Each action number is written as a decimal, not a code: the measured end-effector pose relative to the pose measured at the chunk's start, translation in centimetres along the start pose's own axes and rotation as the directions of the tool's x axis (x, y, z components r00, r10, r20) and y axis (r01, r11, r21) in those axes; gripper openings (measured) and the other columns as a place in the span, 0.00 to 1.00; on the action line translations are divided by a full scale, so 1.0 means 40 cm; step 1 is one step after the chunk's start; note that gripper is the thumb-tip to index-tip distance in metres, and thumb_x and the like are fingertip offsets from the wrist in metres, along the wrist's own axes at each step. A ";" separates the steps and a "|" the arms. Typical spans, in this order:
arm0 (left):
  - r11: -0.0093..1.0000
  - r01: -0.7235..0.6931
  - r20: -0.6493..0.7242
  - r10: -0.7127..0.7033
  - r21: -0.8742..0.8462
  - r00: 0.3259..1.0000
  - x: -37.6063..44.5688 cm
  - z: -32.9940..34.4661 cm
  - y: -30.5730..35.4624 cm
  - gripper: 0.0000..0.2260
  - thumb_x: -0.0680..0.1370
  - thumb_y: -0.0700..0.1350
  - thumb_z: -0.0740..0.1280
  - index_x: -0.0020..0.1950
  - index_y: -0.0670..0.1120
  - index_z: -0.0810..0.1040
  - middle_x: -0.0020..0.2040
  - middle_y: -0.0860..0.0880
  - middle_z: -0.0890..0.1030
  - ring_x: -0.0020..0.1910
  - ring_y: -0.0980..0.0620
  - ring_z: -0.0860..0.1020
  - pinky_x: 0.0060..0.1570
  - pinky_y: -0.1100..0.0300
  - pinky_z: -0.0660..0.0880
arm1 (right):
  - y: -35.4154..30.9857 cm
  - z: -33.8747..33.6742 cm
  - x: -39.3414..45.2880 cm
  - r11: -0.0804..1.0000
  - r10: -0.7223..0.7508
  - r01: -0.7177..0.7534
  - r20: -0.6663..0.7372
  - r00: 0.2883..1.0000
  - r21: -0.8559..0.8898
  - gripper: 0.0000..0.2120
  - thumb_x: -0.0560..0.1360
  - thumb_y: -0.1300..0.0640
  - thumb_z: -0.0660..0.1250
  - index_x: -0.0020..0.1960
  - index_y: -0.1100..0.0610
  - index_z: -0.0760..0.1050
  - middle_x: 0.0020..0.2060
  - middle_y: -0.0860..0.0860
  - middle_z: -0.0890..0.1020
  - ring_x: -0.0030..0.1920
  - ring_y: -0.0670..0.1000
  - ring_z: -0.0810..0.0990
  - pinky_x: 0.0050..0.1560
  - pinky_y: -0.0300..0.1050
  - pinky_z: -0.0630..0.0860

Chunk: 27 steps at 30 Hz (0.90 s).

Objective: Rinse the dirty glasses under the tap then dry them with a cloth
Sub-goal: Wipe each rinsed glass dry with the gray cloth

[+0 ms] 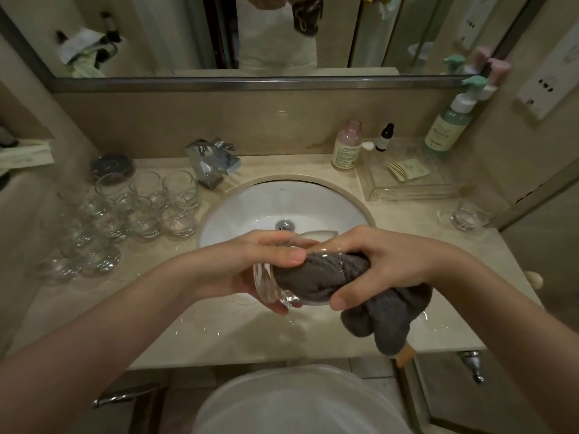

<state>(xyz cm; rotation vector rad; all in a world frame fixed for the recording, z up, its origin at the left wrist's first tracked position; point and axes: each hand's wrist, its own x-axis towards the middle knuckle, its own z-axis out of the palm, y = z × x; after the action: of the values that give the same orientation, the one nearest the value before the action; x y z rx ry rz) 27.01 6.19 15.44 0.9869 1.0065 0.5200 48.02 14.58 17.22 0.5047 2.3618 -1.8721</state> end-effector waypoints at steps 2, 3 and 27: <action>0.992 0.003 -0.024 0.000 0.129 1.000 -0.003 -0.013 0.006 0.33 0.54 0.65 0.80 0.58 0.61 0.82 0.61 0.48 0.82 0.59 0.45 0.81 0.62 0.45 0.76 | 0.004 0.005 0.005 1.000 0.011 -0.011 0.009 1.000 0.027 0.18 0.69 0.63 0.73 0.58 0.60 0.80 0.42 0.43 0.82 0.43 0.43 0.81 0.46 0.37 0.75; 0.983 0.005 -0.021 -0.001 0.185 1.000 -0.004 -0.018 0.013 0.31 0.54 0.65 0.80 0.56 0.63 0.82 0.61 0.49 0.82 0.60 0.49 0.81 0.63 0.48 0.75 | 0.003 0.008 0.007 0.999 0.012 -0.013 0.019 1.000 0.046 0.17 0.69 0.63 0.73 0.58 0.58 0.80 0.42 0.43 0.82 0.43 0.43 0.81 0.47 0.36 0.74; 0.991 -0.116 -0.844 0.008 -0.065 0.536 -0.122 -0.307 -0.200 0.35 0.51 0.51 0.80 0.57 0.51 0.74 0.52 0.48 0.82 0.46 0.55 0.82 0.45 0.58 0.77 | 0.117 0.123 0.237 0.908 0.238 0.032 -0.577 0.781 0.417 0.14 0.73 0.62 0.73 0.55 0.49 0.82 0.40 0.46 0.84 0.38 0.47 0.82 0.46 0.47 0.78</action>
<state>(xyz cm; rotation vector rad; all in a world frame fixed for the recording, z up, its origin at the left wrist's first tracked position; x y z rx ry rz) 13.40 4.01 8.51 0.6306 1.7952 1.1783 39.85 12.70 9.12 1.4740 2.1524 -2.4356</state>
